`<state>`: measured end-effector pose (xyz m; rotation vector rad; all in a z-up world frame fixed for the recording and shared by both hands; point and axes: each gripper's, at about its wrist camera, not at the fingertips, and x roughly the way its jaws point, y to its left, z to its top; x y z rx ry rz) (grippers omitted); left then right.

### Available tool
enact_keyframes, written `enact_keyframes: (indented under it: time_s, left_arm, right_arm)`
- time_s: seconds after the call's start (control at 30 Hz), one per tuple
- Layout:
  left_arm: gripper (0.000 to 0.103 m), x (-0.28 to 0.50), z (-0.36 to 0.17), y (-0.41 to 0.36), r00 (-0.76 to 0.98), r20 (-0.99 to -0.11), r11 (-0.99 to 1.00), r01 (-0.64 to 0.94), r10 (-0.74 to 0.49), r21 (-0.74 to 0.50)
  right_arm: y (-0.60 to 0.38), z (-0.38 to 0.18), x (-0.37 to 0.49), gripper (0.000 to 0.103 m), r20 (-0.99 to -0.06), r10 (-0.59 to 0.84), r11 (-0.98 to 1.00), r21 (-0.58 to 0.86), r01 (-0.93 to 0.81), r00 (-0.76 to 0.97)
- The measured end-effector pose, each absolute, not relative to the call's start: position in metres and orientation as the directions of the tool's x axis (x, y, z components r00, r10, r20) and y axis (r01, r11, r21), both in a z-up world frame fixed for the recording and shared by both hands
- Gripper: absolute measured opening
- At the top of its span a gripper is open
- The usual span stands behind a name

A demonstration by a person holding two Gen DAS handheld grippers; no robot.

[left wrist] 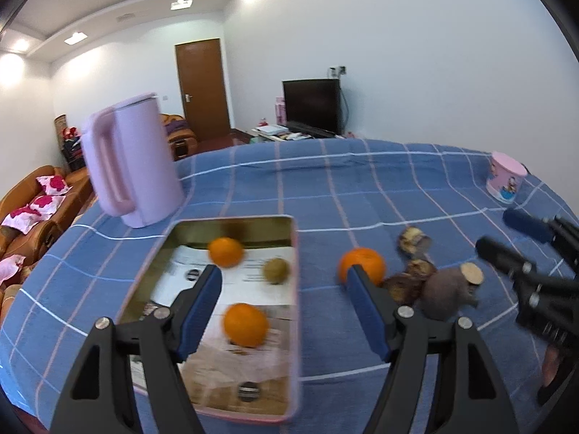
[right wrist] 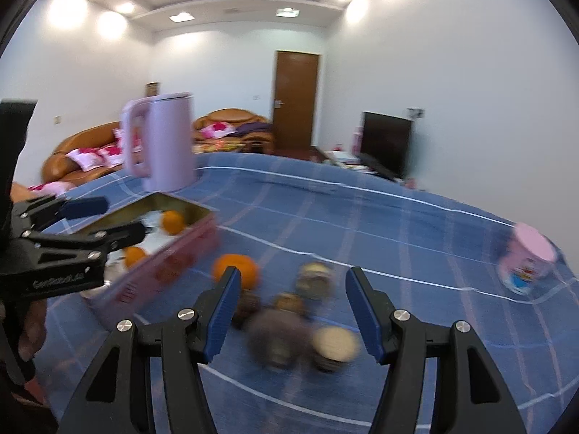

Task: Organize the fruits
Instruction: 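Move both tools away from the tin toward the items left on the cloth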

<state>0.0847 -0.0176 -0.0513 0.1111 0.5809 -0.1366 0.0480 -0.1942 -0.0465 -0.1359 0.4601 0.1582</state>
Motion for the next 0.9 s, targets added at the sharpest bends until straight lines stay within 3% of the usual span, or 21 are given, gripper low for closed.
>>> enact_keyframes:
  time_s: [0.23,0.53,0.77,0.9]
  left_arm:
    - [0.074,0.081,-0.062,-0.052,0.809,-0.575,0.974,0.208,-0.123,0.084]
    - [0.074,0.075,-0.067,-0.072,0.799,-0.581,0.965,0.249,-0.158,0.08]
    - [0.074,0.078,-0.071,-0.062,0.798,-0.589,0.975,0.211,-0.127,0.075]
    - [0.074,0.08,-0.07,-0.051,0.811,-0.577,0.983,0.171,-0.102,0.068]
  right_arm:
    - [-0.233,-0.054,0.049,0.062,-0.47,0.051,0.995,-0.052,-0.085,0.881]
    - [-0.239,-0.062,0.052,0.062,-0.502,0.068,0.996,-0.017,-0.089,0.862]
    - [-0.236,-0.072,0.067,0.062,-0.585,0.088,0.993,-0.012,-0.118,0.806]
    - [-0.237,-0.068,0.063,0.062,-0.559,0.115,0.992,0.019,-0.125,0.821]
